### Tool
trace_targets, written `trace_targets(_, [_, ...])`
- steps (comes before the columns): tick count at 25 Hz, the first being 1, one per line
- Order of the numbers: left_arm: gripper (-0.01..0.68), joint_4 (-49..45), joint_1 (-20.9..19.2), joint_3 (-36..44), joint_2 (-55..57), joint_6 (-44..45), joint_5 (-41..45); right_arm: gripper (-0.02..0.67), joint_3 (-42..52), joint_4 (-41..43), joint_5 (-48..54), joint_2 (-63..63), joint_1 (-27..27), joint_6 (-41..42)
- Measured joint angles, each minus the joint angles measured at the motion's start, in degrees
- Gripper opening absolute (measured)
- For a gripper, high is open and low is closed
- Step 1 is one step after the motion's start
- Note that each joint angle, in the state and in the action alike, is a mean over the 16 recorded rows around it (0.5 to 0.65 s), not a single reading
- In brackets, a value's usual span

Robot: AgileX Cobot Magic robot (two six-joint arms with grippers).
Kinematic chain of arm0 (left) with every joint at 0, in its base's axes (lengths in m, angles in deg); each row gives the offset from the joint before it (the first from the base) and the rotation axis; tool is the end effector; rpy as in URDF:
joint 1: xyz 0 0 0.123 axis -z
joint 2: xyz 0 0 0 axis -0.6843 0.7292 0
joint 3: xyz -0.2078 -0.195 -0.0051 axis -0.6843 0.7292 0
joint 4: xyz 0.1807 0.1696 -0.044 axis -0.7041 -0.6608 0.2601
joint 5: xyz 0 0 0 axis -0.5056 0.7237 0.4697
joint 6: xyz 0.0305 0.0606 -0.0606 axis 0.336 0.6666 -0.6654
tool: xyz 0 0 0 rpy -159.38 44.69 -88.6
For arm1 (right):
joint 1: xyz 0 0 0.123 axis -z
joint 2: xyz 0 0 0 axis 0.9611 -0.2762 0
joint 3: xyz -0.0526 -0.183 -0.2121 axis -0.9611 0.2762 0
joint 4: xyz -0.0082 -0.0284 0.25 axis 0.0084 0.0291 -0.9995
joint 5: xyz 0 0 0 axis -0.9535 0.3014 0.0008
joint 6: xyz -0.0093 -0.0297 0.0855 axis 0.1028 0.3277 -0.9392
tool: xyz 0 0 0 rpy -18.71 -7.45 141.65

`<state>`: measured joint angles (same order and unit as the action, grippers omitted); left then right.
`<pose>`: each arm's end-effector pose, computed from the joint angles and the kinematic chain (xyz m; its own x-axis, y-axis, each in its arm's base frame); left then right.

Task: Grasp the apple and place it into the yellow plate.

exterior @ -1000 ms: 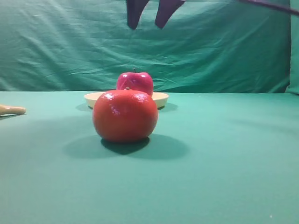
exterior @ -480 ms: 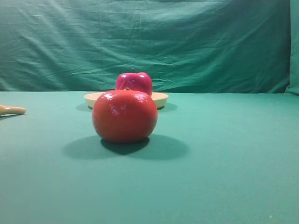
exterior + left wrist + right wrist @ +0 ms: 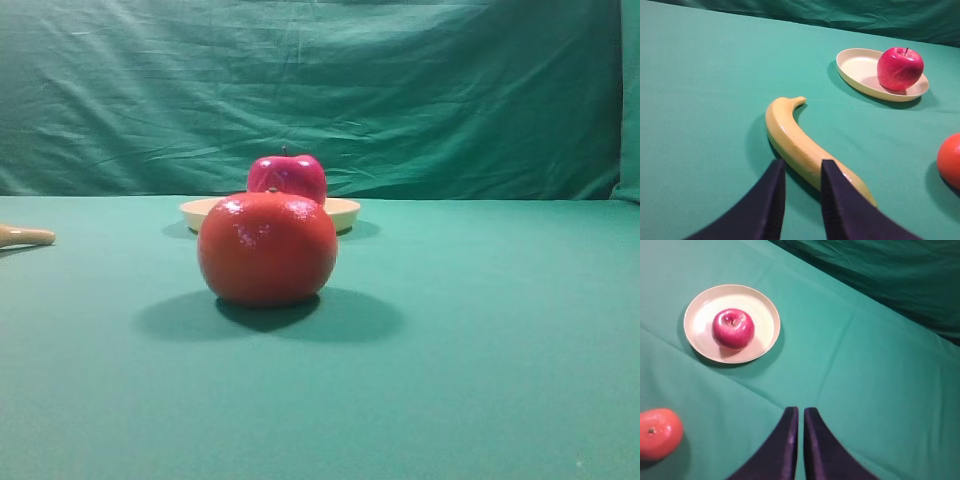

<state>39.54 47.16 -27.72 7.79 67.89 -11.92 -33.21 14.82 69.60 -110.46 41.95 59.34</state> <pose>0.0522 -0.0093 0.1766 -0.2543 0.0085 -0.9671 0.1263 0.9917 -0.0244 0.1609 0.0771 0.4078 -0.4821 -0.3368 -0.8088 -0.3811 0.9118 -0.1526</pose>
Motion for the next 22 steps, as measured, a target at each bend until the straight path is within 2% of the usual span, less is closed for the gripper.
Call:
trace_targets(6, [0.157,0.00,0.00,0.00,0.00,0.00,0.00,0.000,14.38,-0.04,-5.39,13.31,0.00,-1.18])
trace_targets(11, [0.157,0.00,0.00,0.00,0.00,0.00,0.00,0.000,22.65,0.18,-7.18,21.95,0.00,-1.89])
trace_targets(22, [0.157,0.00,0.00,0.00,0.00,0.00,0.00,0.000,29.20,1.25,-3.31,29.70,0.02,-4.08])
